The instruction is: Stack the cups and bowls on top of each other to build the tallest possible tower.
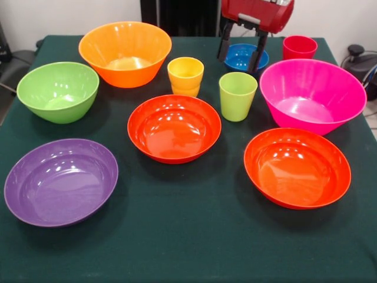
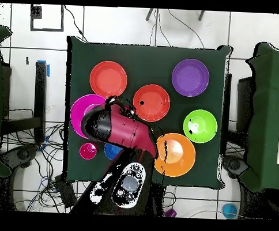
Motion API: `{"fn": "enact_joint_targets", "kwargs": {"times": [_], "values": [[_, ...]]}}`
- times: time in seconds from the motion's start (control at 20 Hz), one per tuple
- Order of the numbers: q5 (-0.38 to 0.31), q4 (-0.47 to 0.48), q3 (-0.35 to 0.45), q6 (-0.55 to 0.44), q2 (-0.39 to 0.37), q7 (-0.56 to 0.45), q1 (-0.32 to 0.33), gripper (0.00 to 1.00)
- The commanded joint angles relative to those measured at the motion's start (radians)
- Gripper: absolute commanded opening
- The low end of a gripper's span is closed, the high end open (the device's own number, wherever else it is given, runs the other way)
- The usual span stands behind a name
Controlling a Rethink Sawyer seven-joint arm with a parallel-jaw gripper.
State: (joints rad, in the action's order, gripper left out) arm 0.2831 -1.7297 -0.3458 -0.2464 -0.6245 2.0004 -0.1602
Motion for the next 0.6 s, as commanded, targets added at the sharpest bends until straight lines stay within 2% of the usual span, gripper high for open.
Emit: {"fn": "enact_joint_targets", "kwargs": {"times": [0.05,0.6], "values": [[-0.007,0.075,0.098,-0.157,0.048,0.103,0.007,1.0],[-0.007,0.089,0.098,-0.16,0.06,0.114,0.0,1.0]]}}
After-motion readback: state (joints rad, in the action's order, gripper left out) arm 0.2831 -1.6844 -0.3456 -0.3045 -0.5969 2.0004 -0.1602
